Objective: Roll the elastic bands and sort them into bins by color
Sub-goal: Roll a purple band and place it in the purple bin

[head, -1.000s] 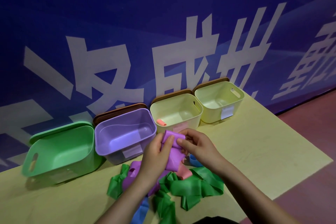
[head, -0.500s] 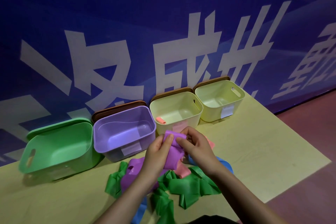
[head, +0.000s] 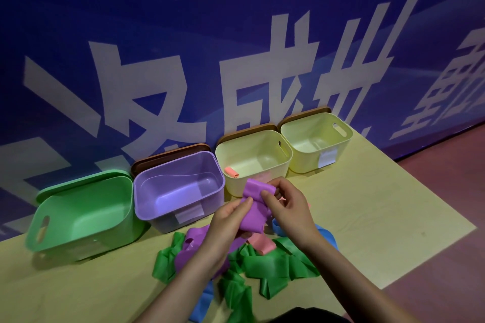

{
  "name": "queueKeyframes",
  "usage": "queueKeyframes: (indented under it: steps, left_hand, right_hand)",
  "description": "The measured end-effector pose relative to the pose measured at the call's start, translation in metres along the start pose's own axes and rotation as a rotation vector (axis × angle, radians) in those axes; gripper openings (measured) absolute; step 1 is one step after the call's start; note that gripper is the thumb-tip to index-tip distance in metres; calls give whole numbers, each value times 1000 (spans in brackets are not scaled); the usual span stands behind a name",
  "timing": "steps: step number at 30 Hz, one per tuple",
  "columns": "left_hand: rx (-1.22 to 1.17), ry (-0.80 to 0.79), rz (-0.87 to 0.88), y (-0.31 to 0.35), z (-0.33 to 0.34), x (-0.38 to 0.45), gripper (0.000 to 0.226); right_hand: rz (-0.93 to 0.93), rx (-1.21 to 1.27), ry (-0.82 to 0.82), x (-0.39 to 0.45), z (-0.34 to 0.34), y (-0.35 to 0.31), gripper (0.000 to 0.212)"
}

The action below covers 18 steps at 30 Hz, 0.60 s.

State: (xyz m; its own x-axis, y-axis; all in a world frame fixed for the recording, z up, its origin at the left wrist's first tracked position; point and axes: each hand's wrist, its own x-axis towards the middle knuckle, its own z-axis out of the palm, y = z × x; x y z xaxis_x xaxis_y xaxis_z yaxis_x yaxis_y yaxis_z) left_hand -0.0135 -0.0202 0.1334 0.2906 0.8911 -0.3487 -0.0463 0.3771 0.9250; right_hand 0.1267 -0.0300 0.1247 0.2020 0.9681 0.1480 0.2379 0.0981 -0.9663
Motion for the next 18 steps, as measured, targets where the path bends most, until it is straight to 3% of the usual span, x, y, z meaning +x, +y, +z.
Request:
queueKeyframes:
  steps: [4, 10, 18]
  left_hand:
    - [-48, 49, 4, 2, 1, 1, 17]
    - [-30, 54, 83, 4, 2, -2, 26]
    - [-62, 36, 160, 8, 5, -5, 36]
  right_hand:
    - [-116, -151, 9, 0, 0, -1, 8]
    - [-399, -481, -65, 4, -8, -3, 15]
    - [-519, -545, -90, 5, -12, -7, 21]
